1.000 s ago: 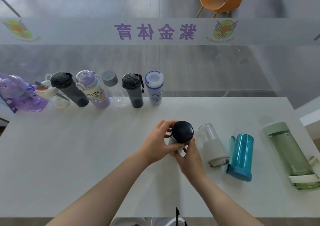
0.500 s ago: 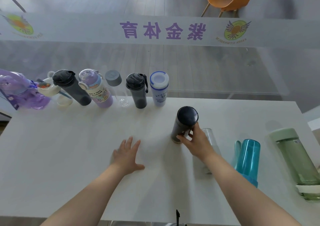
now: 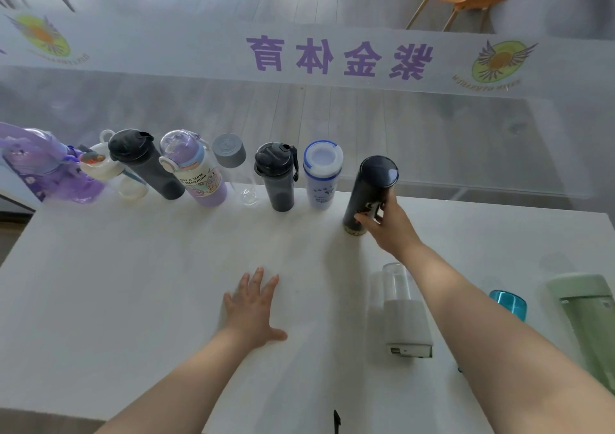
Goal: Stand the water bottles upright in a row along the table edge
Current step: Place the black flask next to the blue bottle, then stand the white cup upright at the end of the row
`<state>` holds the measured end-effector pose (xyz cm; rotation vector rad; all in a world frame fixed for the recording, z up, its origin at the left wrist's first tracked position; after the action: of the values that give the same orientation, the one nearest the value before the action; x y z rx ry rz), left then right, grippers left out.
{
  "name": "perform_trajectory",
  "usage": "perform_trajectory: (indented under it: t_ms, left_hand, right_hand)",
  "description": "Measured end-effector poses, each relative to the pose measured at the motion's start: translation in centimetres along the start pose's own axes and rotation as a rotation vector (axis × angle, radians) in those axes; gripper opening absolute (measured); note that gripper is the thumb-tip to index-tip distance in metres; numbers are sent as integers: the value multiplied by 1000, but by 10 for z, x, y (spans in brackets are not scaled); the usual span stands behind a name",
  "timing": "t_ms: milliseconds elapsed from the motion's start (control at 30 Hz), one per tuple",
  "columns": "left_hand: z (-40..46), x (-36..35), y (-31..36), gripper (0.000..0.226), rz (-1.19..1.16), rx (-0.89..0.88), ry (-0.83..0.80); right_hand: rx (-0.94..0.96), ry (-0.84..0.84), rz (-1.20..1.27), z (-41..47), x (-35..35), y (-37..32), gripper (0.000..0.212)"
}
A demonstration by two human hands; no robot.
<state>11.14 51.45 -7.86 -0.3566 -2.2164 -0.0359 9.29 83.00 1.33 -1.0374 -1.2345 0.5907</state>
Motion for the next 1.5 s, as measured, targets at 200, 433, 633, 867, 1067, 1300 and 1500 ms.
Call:
perform_trajectory:
  t_ms: [200,433,633,867,1067,1300,1500]
  left_hand:
    - [2,-1,0,123,-15,1,-10]
    - [3,-1,0,123,-15,9,-18]
    - [3,0,1,122,-18,14,-13]
    - [2,1,0,122,-36,10,-5]
    - [2,1,-1,122,-59,10,-6]
    - [0,0,-2,121,-83,1,-7]
    - [-4,2,-1,119,-46,-11,25]
  right_hand:
    - [-11,2,-41,35,7,4,50]
    - [-29,-34,-27,57,9,6,47]
    - [-23,9,-78,59,20,9,51]
    - [-39,-4,-72,60,21,9,56]
    - [-77,-68,-159,53,21,14,68]
    - [-203,-137,-257,-20,27,38,87]
    - [-389,-71,-164,-109,37,57,80]
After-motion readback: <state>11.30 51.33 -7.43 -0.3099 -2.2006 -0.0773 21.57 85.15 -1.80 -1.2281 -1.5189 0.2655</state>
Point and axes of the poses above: each hand's wrist, its own z-axis towards the middle knuckle, its own x-axis out of the back of the hand, y = z × x, the point moved 7 cm from there along z, towards the middle knuckle, and after that the axes turned 11 degrees about x, right-handed, at the moved point
